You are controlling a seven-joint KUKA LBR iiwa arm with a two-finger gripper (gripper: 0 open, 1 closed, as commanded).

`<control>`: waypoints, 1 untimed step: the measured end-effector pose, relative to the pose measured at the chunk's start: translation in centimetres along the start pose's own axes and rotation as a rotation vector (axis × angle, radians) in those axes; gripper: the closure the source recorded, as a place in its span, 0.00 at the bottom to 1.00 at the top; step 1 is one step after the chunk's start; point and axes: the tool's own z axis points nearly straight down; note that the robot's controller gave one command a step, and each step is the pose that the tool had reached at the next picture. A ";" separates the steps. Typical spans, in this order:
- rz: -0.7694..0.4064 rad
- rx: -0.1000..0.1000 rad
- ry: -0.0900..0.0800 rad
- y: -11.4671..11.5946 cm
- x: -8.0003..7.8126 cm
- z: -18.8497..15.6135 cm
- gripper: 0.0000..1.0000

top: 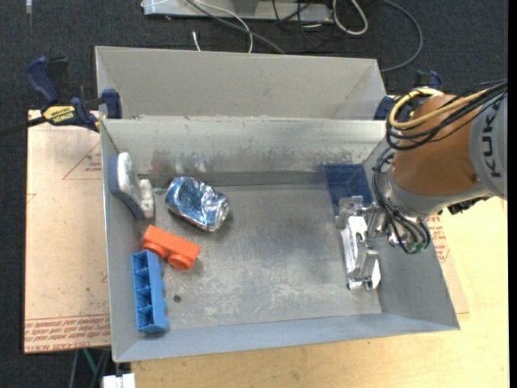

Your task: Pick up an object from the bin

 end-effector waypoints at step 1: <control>-0.004 0.001 -0.008 0.1 -0.2 -0.5 0.00</control>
Offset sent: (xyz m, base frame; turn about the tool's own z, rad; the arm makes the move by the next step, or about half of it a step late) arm 0.0140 -0.0251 -0.0750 -0.5658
